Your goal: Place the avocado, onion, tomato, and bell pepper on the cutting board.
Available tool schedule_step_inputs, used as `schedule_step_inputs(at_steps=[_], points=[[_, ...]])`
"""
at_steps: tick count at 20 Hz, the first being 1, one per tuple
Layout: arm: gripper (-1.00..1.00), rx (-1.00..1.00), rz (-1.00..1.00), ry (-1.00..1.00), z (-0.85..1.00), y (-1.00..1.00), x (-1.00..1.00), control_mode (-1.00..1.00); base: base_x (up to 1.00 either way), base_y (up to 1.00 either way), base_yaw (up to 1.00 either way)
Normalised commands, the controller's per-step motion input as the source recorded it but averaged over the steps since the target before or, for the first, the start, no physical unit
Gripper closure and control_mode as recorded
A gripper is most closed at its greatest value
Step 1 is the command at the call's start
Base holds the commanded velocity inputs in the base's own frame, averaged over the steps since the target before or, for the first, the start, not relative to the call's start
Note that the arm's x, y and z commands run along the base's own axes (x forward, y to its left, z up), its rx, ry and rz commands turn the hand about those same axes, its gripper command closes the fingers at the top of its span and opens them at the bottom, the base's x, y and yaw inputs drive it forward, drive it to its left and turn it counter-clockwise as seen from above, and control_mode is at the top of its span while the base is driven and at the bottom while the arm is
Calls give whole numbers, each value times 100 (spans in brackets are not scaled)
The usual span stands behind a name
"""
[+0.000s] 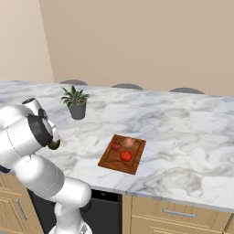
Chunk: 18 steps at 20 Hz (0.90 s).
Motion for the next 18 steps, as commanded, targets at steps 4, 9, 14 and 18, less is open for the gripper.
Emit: schedule_step_inputs(at_steps=[4,9,14,18], points=[[-100,-5,7,3,-14,0,0,-100,0,0,0],[-100,-9,6,6,-24,-10,-1,-100,0,0,0],[-100,-11,5,4,-30,-11,-2,-100,0,0,0],[100,-9,2,1,-19,5,0,-100,0,0,0]])
